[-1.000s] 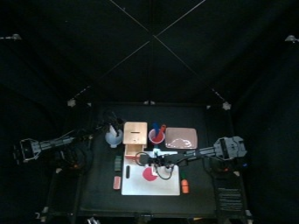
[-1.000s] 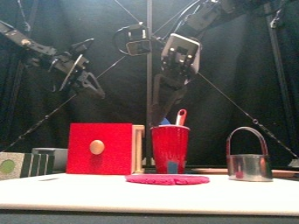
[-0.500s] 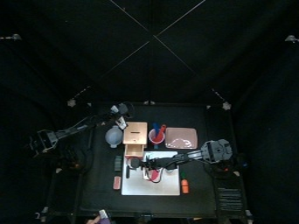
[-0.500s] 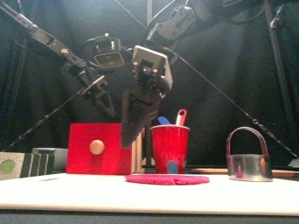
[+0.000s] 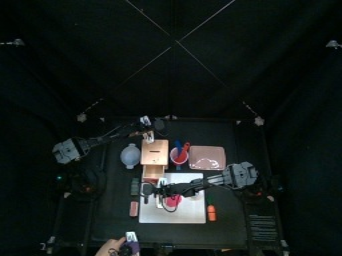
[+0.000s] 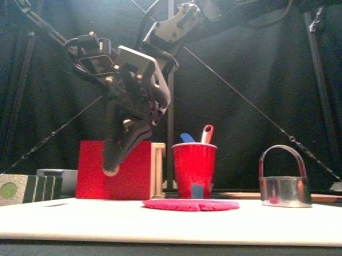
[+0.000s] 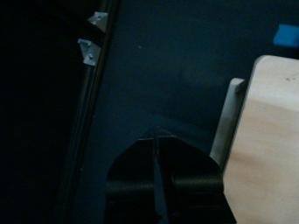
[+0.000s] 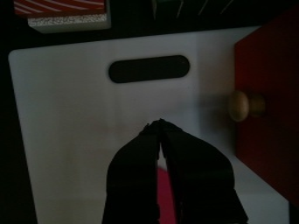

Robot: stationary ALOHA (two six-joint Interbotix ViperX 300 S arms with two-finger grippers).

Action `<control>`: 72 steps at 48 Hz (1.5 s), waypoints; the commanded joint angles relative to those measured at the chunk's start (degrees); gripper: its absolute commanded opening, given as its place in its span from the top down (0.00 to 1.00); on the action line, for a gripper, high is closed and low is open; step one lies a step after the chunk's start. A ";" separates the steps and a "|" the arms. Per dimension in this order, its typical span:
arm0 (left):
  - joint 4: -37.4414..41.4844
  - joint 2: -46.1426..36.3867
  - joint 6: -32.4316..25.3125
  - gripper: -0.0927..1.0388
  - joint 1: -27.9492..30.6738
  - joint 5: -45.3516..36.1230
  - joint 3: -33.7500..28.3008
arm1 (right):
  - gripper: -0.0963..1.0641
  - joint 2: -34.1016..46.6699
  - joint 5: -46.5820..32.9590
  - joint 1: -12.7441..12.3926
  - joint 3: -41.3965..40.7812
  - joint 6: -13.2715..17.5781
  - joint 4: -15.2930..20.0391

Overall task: Get the cutter from the drawer then cut the dough then place the extra dough in the bowl
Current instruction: Shut the drawer

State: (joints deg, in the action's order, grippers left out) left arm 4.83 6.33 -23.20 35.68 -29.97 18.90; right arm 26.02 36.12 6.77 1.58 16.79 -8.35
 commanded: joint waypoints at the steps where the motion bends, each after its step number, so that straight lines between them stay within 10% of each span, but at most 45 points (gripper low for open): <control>1: -2.81 0.70 -4.13 0.62 -0.09 -4.13 -4.66 | 0.85 -1.05 -0.09 -0.09 1.76 0.09 0.09; 16: -15.73 3.43 -18.02 0.63 0.18 -15.91 -9.84 | 0.85 -0.44 -0.18 -0.35 1.93 0.35 -0.09; 72: -15.29 5.98 -18.90 0.63 0.00 -19.25 -9.76 | 0.85 2.37 0.09 -5.89 5.01 0.09 -6.77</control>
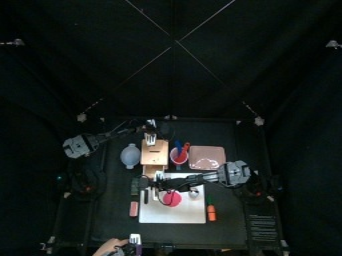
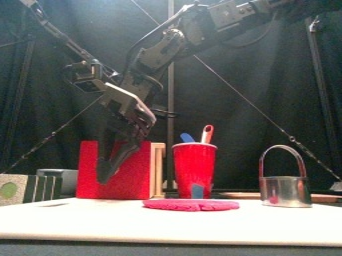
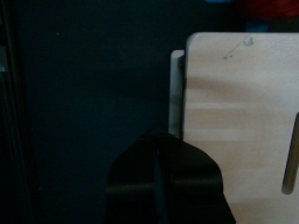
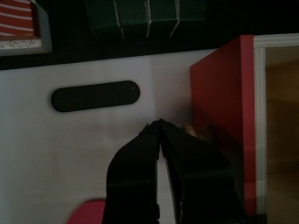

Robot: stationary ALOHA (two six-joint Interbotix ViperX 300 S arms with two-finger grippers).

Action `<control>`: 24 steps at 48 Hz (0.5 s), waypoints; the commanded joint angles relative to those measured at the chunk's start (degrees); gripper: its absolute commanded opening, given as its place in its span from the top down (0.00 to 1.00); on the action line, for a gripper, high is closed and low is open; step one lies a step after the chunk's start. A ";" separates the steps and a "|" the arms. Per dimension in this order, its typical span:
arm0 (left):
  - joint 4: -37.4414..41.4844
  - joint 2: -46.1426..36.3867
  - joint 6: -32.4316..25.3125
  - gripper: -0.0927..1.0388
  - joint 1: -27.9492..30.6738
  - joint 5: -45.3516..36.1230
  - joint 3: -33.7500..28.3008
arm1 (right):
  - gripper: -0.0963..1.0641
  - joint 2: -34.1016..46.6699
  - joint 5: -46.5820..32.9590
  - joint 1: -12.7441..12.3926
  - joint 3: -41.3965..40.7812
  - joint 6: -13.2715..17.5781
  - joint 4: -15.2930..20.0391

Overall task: Get the cutter from the drawer then cut the dough then place the extra dough in the bowl
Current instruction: Shut the drawer

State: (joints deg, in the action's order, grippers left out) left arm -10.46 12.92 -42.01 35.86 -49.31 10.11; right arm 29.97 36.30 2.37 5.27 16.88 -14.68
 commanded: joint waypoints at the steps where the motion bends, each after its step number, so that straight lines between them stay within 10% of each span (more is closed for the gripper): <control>1: 0.00 -0.62 -0.09 0.63 -0.18 0.00 -0.88 | 0.85 -1.58 0.00 -1.58 1.32 0.00 -0.44; 24: 0.00 -0.62 -0.18 0.63 -0.18 0.53 -0.18 | 0.85 -1.58 2.64 -3.87 1.58 -0.53 -3.43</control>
State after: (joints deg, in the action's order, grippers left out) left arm -10.46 12.83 -42.10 35.86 -48.87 10.55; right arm 29.97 38.94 0.00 5.45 16.70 -17.75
